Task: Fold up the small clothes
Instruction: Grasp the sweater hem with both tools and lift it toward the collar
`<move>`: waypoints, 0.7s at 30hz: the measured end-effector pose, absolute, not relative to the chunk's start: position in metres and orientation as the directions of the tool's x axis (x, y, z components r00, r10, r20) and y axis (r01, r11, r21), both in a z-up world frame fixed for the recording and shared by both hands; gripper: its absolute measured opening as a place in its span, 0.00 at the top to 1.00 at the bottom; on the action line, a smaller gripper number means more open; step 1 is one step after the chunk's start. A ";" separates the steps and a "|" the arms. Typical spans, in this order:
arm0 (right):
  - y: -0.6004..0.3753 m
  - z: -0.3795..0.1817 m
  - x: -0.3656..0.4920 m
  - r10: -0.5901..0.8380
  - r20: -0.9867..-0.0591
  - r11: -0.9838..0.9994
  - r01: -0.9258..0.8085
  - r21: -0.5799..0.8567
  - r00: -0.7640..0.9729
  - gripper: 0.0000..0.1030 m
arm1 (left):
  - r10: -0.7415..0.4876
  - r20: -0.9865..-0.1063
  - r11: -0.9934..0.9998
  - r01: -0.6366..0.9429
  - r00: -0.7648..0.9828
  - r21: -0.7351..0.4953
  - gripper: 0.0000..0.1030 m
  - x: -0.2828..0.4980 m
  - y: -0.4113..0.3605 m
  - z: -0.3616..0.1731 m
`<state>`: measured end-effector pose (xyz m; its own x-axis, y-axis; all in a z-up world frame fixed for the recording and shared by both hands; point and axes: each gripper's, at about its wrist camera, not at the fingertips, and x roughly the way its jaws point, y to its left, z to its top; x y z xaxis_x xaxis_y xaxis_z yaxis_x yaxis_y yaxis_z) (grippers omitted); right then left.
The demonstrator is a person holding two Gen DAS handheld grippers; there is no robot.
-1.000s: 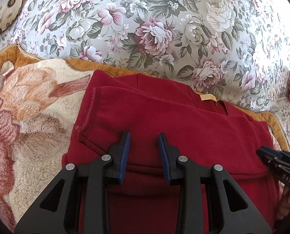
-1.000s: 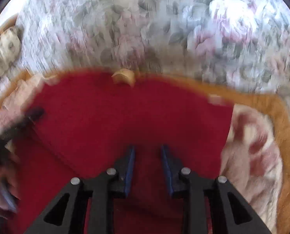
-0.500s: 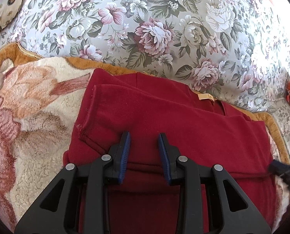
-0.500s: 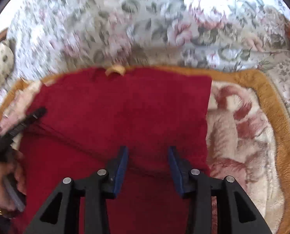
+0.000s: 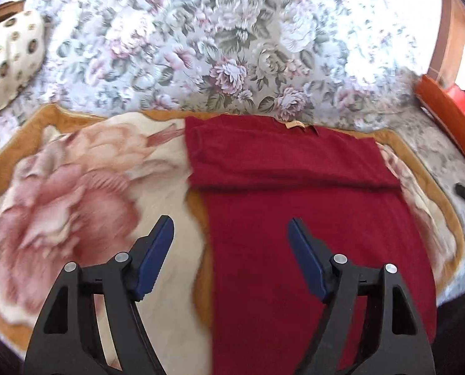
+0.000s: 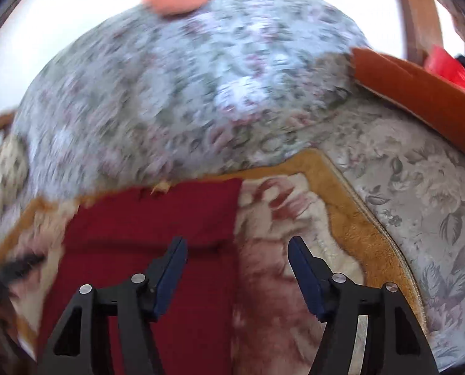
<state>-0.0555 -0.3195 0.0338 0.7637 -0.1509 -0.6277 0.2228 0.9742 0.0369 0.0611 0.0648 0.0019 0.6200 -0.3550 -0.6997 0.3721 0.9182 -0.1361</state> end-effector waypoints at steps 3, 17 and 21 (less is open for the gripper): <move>-0.308 0.019 -0.087 -0.079 -0.664 0.990 0.138 0.038 0.743 0.36 | -0.399 -0.704 0.904 0.380 0.587 -0.196 0.26 0.019 0.091 -0.003; -0.292 -0.045 -0.198 0.094 -0.737 0.969 0.108 0.222 0.670 0.36 | -0.557 -0.738 0.829 0.299 0.380 -0.472 0.27 -0.076 0.114 -0.077; -0.297 -0.058 -0.208 0.140 -0.748 0.947 0.134 0.293 0.648 0.36 | -0.598 -0.711 0.802 0.280 0.370 -0.528 0.27 -0.071 0.109 -0.080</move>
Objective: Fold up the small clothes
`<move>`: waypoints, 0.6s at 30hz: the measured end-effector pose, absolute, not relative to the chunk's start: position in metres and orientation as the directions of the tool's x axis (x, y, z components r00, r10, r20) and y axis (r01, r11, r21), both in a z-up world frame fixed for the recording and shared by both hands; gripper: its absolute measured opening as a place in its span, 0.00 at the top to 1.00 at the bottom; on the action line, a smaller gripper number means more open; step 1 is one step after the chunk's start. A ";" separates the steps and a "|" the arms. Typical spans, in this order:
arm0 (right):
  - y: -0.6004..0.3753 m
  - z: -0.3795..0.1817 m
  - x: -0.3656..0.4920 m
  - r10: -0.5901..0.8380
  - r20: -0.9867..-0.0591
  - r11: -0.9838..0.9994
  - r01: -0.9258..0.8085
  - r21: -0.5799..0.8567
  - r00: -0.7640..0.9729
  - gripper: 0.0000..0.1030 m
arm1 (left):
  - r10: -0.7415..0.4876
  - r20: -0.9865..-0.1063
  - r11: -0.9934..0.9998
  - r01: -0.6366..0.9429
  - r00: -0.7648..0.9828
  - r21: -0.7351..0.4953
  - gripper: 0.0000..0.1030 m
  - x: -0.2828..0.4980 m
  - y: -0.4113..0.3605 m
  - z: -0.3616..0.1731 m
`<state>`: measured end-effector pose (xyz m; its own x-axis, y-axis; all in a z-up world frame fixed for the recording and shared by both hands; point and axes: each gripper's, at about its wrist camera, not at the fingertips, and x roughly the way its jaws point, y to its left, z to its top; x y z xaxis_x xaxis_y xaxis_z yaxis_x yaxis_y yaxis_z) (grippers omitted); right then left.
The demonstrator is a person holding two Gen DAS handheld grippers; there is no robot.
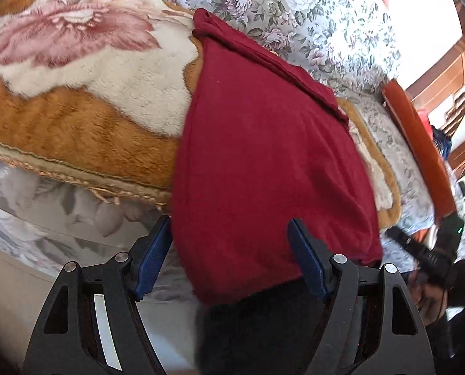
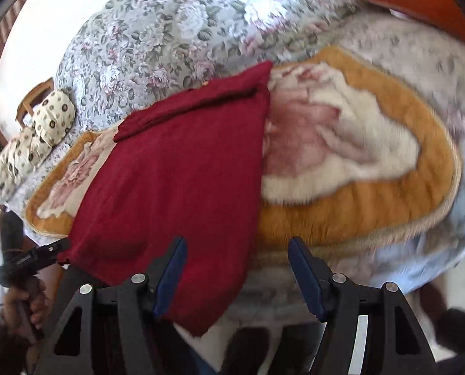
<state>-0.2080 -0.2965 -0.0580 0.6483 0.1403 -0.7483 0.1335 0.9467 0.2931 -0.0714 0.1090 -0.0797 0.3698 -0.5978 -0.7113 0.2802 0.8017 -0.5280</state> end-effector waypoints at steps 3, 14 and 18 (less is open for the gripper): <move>-0.296 -0.063 -0.213 0.146 -0.757 0.945 0.136 0.297 0.637 0.36 | -0.612 -0.699 0.791 0.279 0.369 -0.545 0.28 -0.070 0.105 -0.079; -0.300 -0.077 -0.217 0.163 -0.790 0.924 0.189 0.332 0.591 0.36 | -0.671 -0.667 0.741 0.258 0.324 -0.620 0.29 -0.067 0.108 -0.091; -0.295 -0.108 -0.262 0.246 -0.531 0.559 0.329 0.761 0.810 0.40 | -0.758 -0.601 0.651 0.217 0.254 -0.728 0.29 -0.068 0.098 -0.105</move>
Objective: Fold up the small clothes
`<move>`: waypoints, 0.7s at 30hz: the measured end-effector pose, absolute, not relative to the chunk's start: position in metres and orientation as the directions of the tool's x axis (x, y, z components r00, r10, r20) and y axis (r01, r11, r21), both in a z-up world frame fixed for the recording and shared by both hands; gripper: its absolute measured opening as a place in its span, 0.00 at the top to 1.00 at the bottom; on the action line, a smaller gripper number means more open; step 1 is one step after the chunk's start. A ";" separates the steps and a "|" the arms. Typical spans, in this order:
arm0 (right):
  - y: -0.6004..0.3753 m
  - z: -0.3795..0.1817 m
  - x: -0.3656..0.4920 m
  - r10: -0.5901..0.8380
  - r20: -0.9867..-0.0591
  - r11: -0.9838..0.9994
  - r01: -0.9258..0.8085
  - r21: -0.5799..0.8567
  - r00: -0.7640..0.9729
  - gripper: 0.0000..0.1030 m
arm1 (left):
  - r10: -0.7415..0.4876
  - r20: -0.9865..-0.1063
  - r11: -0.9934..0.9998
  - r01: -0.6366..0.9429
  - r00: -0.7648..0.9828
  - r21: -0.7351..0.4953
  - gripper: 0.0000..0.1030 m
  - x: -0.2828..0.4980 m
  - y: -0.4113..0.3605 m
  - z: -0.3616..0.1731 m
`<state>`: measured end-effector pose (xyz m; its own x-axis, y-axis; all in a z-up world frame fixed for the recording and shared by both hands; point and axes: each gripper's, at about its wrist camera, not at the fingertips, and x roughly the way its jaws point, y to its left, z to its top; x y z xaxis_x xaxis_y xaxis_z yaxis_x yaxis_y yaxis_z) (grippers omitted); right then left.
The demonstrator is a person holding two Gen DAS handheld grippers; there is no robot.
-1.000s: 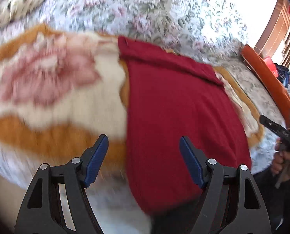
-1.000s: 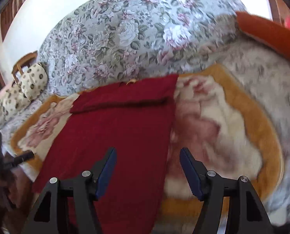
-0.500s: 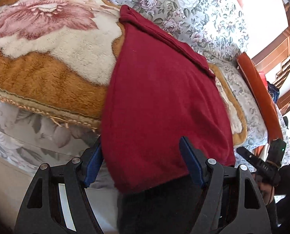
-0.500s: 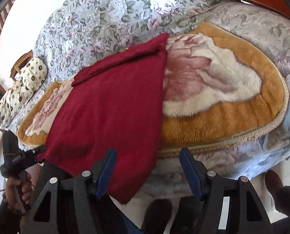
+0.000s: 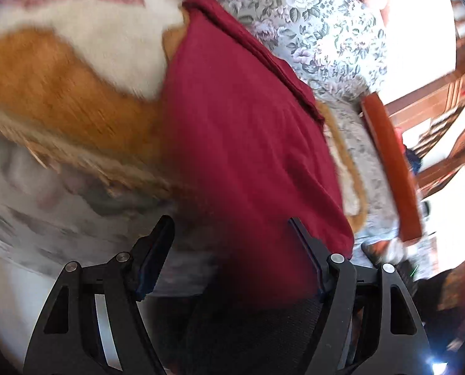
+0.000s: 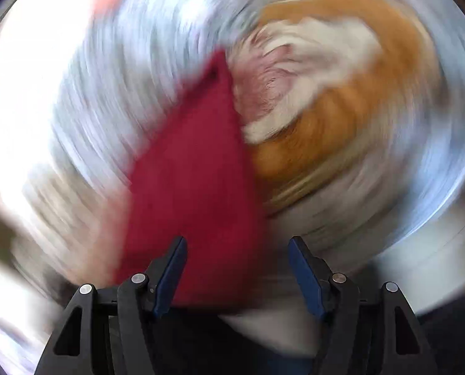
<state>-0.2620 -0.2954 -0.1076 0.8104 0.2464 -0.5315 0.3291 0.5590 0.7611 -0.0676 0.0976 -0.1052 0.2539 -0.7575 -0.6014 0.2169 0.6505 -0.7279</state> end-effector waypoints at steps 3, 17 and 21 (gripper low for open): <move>-0.256 -0.109 -0.262 0.303 -0.560 0.601 0.302 0.740 0.771 0.55 | -0.765 -0.608 0.644 0.230 0.215 -0.730 0.29 -0.070 0.081 -0.115; -0.305 -0.074 -0.289 0.056 -0.629 0.800 0.342 0.493 0.775 0.55 | -0.718 -0.657 0.695 0.288 0.229 -0.659 0.29 -0.071 0.079 -0.107; -0.318 -0.076 -0.293 0.032 -0.624 0.771 0.378 0.512 0.781 0.54 | -0.720 -0.655 0.693 0.288 0.230 -0.661 0.29 -0.069 0.076 -0.108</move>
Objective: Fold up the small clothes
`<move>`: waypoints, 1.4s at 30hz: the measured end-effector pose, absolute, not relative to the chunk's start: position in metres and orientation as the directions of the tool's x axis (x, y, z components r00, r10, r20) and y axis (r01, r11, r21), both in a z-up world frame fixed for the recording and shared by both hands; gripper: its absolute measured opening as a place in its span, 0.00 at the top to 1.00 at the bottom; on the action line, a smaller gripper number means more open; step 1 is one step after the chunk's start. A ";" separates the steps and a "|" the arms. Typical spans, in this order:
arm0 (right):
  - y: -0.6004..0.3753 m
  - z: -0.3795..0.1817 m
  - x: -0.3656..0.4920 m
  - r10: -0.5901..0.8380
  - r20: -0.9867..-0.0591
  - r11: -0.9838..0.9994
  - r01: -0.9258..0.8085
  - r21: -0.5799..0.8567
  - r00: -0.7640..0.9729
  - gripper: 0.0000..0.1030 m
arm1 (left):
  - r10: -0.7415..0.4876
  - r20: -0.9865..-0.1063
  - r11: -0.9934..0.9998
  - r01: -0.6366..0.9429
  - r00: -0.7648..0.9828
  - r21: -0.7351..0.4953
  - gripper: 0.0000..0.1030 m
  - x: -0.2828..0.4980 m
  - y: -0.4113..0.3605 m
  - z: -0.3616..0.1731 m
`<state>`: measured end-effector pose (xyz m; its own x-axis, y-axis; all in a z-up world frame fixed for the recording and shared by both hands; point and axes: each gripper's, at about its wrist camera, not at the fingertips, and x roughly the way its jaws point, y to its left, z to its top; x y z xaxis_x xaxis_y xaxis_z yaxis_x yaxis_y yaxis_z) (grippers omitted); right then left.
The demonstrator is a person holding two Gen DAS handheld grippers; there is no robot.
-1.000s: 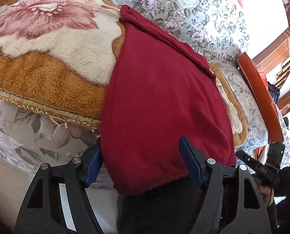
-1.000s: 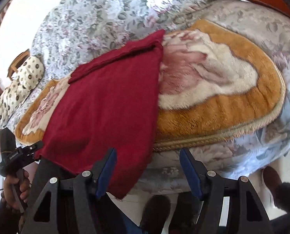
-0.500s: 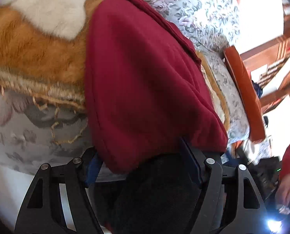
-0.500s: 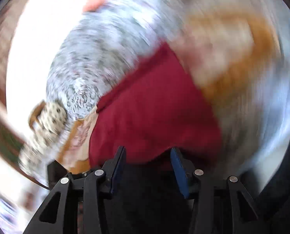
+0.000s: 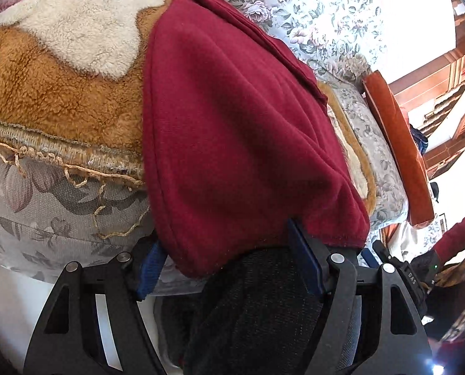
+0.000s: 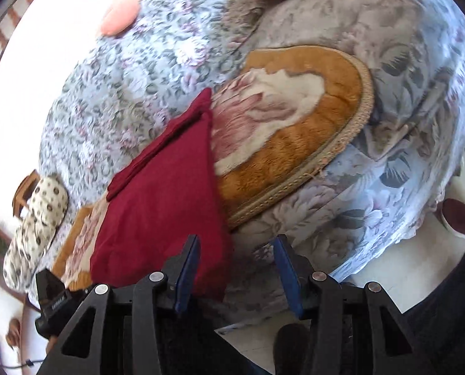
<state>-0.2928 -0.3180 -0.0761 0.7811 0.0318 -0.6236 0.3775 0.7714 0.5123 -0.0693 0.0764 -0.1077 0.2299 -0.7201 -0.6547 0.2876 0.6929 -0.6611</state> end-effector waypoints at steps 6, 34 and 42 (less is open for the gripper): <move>-0.302 -0.077 -0.275 0.070 -0.663 0.800 0.355 0.484 0.746 0.53 | -0.721 -0.649 0.692 0.287 0.242 -0.662 0.29 -0.068 0.082 -0.106; -0.290 -0.120 -0.224 0.218 -0.739 0.745 0.380 0.548 0.637 0.78 | -0.739 -0.626 0.670 0.177 0.248 -0.721 0.92 -0.062 0.096 -0.113; -0.274 -0.046 -0.260 0.145 -0.625 0.856 0.220 0.469 0.767 0.91 | -0.704 -0.594 0.703 0.264 0.390 -0.660 0.96 -0.095 0.114 -0.060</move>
<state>-0.2599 -0.2743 -0.0458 0.7672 0.1453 -0.6247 0.2197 0.8556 0.4688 -0.0953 0.1136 -0.0602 0.3896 -0.7040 -0.5937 0.2644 0.7030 -0.6602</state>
